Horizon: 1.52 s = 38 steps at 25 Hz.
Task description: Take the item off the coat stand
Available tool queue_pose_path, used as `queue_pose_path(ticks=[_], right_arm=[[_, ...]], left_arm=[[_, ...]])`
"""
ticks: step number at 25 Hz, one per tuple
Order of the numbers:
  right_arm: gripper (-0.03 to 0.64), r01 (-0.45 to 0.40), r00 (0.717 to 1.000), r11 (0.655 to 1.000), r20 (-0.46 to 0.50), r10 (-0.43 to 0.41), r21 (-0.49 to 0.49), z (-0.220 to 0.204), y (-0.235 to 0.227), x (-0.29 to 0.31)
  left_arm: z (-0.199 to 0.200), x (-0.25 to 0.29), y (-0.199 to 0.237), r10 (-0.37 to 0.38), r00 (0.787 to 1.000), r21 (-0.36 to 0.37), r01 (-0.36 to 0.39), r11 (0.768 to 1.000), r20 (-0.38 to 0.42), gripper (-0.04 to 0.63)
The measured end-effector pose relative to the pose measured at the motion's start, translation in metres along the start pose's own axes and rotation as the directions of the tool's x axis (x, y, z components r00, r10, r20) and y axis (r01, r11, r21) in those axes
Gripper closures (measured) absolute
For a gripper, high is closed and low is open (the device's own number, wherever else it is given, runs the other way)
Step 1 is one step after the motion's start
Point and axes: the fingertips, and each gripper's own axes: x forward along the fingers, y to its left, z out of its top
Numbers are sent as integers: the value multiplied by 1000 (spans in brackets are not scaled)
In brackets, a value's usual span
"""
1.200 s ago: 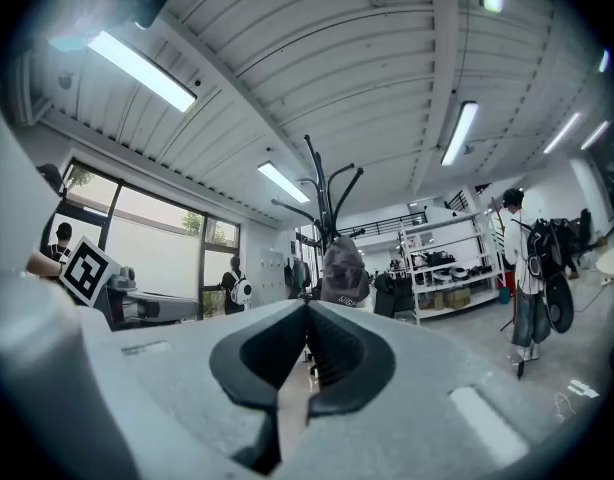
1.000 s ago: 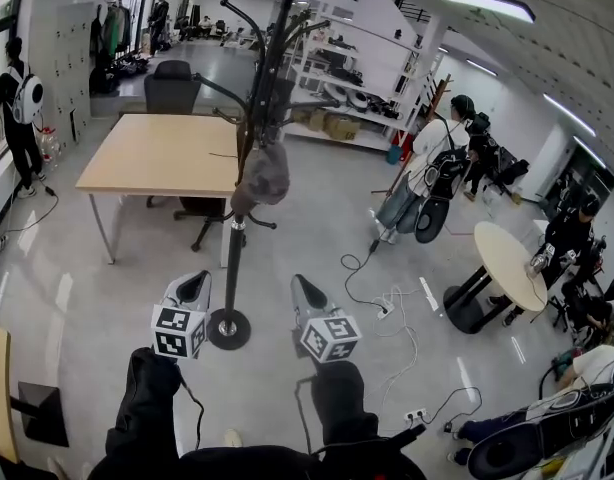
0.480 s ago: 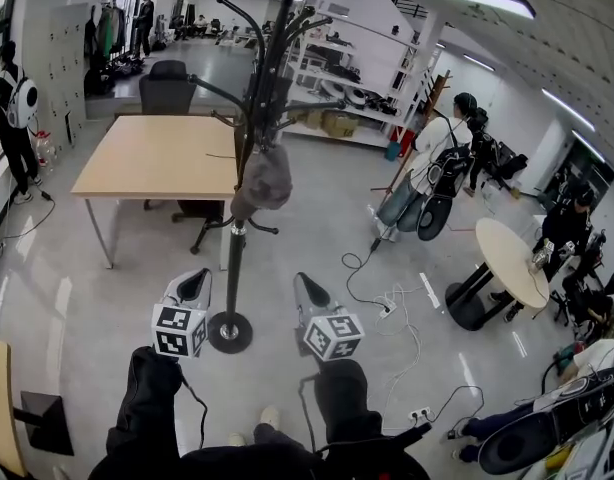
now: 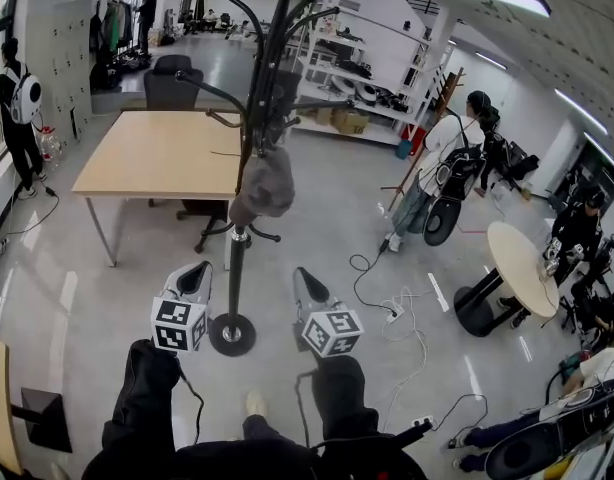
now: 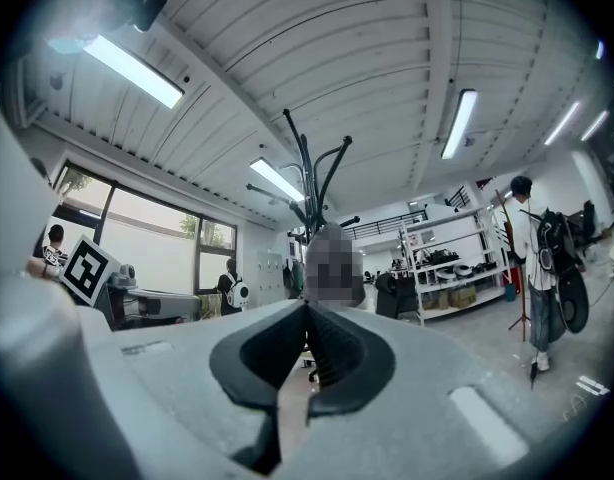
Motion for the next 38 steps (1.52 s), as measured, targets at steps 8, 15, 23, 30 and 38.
queue_pose_path(ticks=[8, 15, 23, 30, 38], right_arm=[[615, -31, 1000, 999, 6, 31, 7, -1, -31, 42], [615, -54, 998, 999, 14, 54, 7, 4, -44, 74], [615, -68, 998, 998, 17, 68, 4, 13, -55, 101], [615, -69, 997, 997, 25, 69, -18, 16, -60, 113], [571, -86, 996, 996, 32, 87, -35, 25, -65, 126]], left_arm=[[4, 45, 11, 26, 1000, 12, -26, 1000, 4, 594], [6, 71, 27, 45, 999, 7, -45, 999, 0, 594], [15, 91, 40, 63, 998, 11, -63, 998, -3, 594], [14, 97, 47, 78, 997, 7, -78, 997, -1, 594], [13, 100, 47, 86, 996, 9, -86, 996, -5, 594]])
